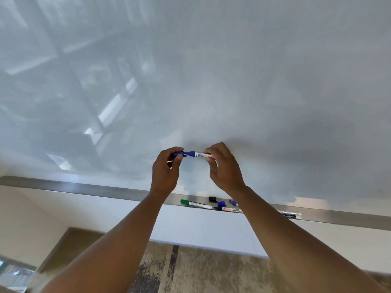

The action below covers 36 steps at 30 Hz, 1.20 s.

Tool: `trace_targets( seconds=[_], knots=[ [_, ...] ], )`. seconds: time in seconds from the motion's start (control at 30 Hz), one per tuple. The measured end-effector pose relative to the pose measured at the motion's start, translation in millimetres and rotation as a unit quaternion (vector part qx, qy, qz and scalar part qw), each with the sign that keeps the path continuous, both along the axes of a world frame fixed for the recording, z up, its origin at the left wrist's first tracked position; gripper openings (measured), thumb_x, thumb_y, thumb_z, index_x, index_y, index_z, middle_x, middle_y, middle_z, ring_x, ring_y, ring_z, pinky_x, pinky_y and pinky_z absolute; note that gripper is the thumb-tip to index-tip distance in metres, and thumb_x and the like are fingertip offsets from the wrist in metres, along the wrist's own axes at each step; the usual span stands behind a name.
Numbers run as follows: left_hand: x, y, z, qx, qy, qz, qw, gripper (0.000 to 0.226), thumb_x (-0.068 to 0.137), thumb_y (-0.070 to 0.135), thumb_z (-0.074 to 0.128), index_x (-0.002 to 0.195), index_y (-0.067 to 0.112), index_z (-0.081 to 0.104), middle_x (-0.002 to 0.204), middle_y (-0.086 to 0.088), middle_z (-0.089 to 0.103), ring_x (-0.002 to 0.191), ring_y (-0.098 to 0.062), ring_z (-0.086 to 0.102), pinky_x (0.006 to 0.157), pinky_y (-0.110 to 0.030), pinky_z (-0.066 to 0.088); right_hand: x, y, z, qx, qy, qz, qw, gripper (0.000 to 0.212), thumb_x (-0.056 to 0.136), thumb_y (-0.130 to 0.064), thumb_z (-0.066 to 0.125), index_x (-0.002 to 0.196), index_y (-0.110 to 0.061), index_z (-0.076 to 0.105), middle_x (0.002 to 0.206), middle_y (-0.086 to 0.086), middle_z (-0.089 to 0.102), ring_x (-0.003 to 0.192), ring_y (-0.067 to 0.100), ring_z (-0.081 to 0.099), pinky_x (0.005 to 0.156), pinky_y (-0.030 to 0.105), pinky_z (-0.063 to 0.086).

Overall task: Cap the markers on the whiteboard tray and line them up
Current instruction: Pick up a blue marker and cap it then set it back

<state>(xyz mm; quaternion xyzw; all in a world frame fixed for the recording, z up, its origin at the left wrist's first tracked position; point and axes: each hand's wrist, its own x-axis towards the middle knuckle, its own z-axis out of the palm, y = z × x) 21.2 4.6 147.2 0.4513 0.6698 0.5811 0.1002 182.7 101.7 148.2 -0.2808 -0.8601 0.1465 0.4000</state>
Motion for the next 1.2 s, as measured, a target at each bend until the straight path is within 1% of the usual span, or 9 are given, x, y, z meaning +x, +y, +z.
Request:
trace_targets(
  seconds=[0.23, 0.4, 0.47, 0.53, 0.6, 0.67, 0.77, 0.87, 1.2],
  knots=[
    [6.9, -1.7, 23.0, 0.026, 0.041, -0.029, 0.998, 0.02, 0.101, 0.017, 0.053, 0.115, 0.021, 0.066, 0.107, 0.008, 0.065, 0.083, -0.006, 0.065, 0.074, -0.01, 0.048, 4.4, -4.4, 26.9, 0.022, 0.03, 0.009, 0.999, 0.018, 0.091, -0.012, 0.056, 0.108, -0.01, 0.063, 0.103, 0.006, 0.057, 0.087, 0.022, 0.057, 0.07, 0.03, 0.053],
    [7.5, -1.2, 40.7, 0.073, 0.036, -0.058, 0.995, 0.03, 0.104, 0.013, 0.044, 0.126, 0.011, 0.064, 0.11, -0.005, 0.068, 0.096, -0.016, 0.066, 0.082, -0.02, 0.053, 7.2, 0.1, 43.3, 0.035, 0.038, 0.03, 0.998, 0.018, 0.092, -0.012, 0.054, 0.107, -0.013, 0.063, 0.104, 0.002, 0.057, 0.092, 0.018, 0.054, 0.076, 0.031, 0.051],
    [9.0, -0.6, 52.0, 0.075, -0.006, -0.056, 0.996, 0.026, 0.103, 0.015, 0.049, 0.123, 0.013, 0.065, 0.103, -0.006, 0.071, 0.088, -0.013, 0.067, 0.082, -0.024, 0.054, 8.9, 1.3, 51.5, 0.038, 0.04, 0.038, 0.998, 0.019, 0.093, -0.013, 0.054, 0.108, -0.014, 0.064, 0.104, 0.001, 0.058, 0.095, 0.017, 0.053, 0.078, 0.026, 0.048],
    [11.7, 0.6, 64.5, 0.087, -0.091, -0.057, 0.99, 0.021, 0.1, 0.016, 0.056, 0.117, 0.013, 0.066, 0.097, -0.007, 0.073, 0.083, -0.014, 0.068, 0.083, -0.025, 0.055, 10.1, 2.9, 61.0, 0.034, 0.052, 0.045, 0.997, 0.019, 0.093, -0.015, 0.053, 0.109, -0.013, 0.065, 0.103, 0.001, 0.058, 0.094, 0.016, 0.053, 0.077, 0.019, 0.045],
    [13.9, 1.0, 75.0, 0.108, -0.184, -0.065, 0.975, 0.016, 0.096, 0.015, 0.061, 0.11, 0.012, 0.068, 0.095, -0.007, 0.074, 0.083, -0.015, 0.07, 0.082, -0.024, 0.055, 10.8, 4.3, 69.5, 0.027, 0.07, 0.057, 0.996, 0.019, 0.093, -0.014, 0.054, 0.108, -0.012, 0.066, 0.101, 0.002, 0.058, 0.091, 0.015, 0.055, 0.076, 0.016, 0.043],
    [14.4, 1.4, 81.3, 0.119, -0.24, -0.072, 0.961, 0.015, 0.094, 0.014, 0.064, 0.107, 0.011, 0.07, 0.093, -0.005, 0.073, 0.084, -0.013, 0.069, 0.081, -0.02, 0.054, 11.7, 5.0, 74.9, 0.019, 0.084, 0.067, 0.994, 0.02, 0.092, -0.013, 0.055, 0.108, -0.011, 0.067, 0.099, 0.002, 0.058, 0.086, 0.015, 0.056, 0.074, 0.016, 0.044],
    [14.1, 1.8, 84.8, 0.116, -0.274, -0.071, 0.952, 0.016, 0.093, 0.015, 0.065, 0.106, 0.012, 0.072, 0.088, 0.001, 0.074, 0.081, -0.009, 0.067, 0.079, -0.016, 0.053, 11.2, 3.1, 77.3, 0.009, 0.097, 0.074, 0.992, 0.019, 0.091, -0.013, 0.057, 0.106, -0.009, 0.069, 0.094, 0.004, 0.058, 0.078, 0.015, 0.056, 0.067, 0.013, 0.041],
    [14.0, 1.7, 88.1, 0.129, -0.303, -0.065, 0.942, 0.018, 0.092, 0.014, 0.066, 0.109, 0.009, 0.072, 0.087, 0.004, 0.075, 0.079, -0.011, 0.069, 0.079, -0.017, 0.054, 7.5, -0.5, 77.0, 0.005, 0.112, 0.07, 0.991, 0.018, 0.091, -0.014, 0.058, 0.103, -0.007, 0.069, 0.09, 0.004, 0.059, 0.075, 0.016, 0.056, 0.064, 0.012, 0.04],
    [8.8, 0.5, 93.1, 0.138, -0.295, -0.067, 0.943, 0.019, 0.092, 0.012, 0.066, 0.11, 0.005, 0.07, 0.093, -0.005, 0.074, 0.078, -0.013, 0.071, 0.079, -0.018, 0.055, -2.7, -8.2, 83.5, -0.005, 0.119, 0.049, 0.992, 0.016, 0.089, -0.014, 0.06, 0.1, -0.008, 0.069, 0.089, 0.006, 0.059, 0.072, 0.018, 0.057, 0.061, 0.017, 0.042]
  ],
)
